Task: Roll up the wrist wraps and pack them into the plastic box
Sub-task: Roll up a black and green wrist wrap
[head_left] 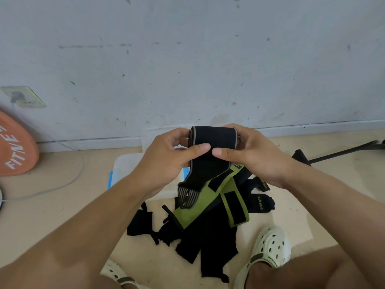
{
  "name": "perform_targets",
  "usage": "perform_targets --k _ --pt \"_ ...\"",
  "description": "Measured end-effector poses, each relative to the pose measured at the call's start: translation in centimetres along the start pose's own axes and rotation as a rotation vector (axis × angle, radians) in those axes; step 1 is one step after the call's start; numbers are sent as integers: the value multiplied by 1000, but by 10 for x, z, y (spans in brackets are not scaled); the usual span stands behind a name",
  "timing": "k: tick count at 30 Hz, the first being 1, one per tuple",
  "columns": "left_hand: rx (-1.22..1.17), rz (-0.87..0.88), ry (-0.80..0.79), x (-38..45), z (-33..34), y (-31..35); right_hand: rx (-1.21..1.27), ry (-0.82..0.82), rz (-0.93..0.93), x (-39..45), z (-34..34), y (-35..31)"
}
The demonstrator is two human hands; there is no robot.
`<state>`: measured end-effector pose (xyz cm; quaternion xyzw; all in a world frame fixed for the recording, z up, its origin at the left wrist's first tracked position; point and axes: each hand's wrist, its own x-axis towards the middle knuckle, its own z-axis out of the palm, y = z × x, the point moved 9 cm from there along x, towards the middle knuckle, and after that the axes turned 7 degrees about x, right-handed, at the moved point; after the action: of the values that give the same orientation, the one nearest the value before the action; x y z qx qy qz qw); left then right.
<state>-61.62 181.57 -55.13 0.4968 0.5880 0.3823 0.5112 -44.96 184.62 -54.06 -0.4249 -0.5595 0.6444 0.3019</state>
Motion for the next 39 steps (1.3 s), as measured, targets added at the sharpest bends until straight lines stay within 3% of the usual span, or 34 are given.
perform_targets --k 8,13,18,26,32,39 --pt "92 -22 -10 -1 3 -4 -124 27 -82 0 -2 -6" --pt "57 -53 -75 -10 27 -6 -373 36 -209 -8 13 -12" --pt "98 -117 -31 -13 26 -15 -466 -87 -64 -11 28 10" --pt "119 -85 -20 -13 23 -8 -302 0 -76 -6 15 11" --pt "-65 -188 -43 -13 28 -12 -251 57 -179 -8 10 -8" --pt "-79 -94 -1 -5 15 -4 94 31 0 -3 3 3"
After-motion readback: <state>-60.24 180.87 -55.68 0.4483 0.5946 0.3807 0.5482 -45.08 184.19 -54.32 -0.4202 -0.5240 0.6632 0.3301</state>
